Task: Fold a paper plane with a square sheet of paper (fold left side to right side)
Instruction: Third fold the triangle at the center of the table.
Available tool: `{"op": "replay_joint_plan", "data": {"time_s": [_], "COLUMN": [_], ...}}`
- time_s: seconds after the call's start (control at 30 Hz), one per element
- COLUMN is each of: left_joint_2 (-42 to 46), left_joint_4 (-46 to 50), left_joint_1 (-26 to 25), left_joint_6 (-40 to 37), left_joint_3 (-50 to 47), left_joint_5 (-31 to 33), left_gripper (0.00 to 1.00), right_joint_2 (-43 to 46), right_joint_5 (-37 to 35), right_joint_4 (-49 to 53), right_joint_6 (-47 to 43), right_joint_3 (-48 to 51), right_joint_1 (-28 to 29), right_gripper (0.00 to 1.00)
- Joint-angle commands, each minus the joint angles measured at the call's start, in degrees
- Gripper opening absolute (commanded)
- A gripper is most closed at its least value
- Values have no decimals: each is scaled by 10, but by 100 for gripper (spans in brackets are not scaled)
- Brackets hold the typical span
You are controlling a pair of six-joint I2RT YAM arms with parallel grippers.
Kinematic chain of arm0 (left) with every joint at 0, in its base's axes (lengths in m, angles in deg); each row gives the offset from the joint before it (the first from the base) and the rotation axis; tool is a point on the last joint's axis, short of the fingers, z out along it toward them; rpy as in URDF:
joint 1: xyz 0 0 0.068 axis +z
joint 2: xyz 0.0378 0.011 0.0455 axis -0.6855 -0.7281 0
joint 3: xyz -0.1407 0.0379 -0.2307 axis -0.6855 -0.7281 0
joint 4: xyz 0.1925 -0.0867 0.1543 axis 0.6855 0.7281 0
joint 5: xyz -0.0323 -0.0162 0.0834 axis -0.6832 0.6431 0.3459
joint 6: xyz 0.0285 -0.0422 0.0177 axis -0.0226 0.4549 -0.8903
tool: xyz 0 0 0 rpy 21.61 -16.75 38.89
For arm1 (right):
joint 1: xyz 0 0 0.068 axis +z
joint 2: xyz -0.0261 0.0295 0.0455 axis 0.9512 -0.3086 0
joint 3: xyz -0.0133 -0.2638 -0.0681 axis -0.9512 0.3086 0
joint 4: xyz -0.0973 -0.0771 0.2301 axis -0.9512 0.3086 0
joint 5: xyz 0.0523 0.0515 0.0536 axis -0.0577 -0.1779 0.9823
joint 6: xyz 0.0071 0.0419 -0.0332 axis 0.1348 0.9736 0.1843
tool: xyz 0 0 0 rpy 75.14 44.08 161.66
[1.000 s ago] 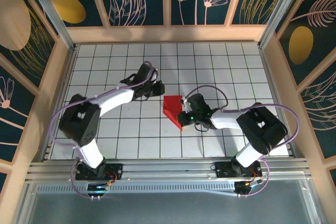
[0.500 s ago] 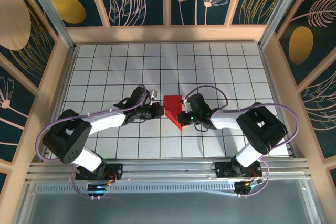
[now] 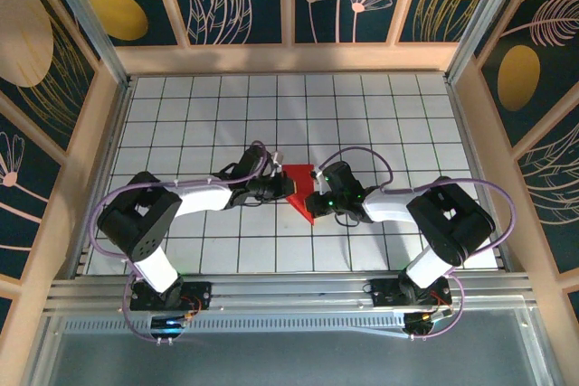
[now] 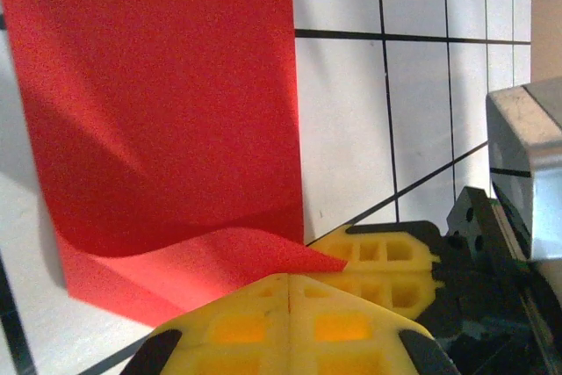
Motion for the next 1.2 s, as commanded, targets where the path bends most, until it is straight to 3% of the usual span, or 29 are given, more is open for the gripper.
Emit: {"op": "replay_joint_plan", "data": {"time_s": [0.0, 0.47, 1.17], "left_joint_2": [-26, -66, -53], "left_joint_4": [2, 48, 68], "left_joint_1": [-4, -8, -9], "left_joint_6": [-3, -20, -26], "left_joint_3": [22, 38, 10], "left_joint_5": [-2, 19, 47], "left_gripper": [1, 1, 1], "right_joint_2": [-20, -23, -30], "right_joint_5": [-8, -8, -7], "right_joint_4": [35, 39, 41], "right_joint_6": [3, 2, 3], "right_joint_3": [1, -2, -5], "right_joint_1": [-3, -3, -3], "right_gripper": [0, 0, 1]}}
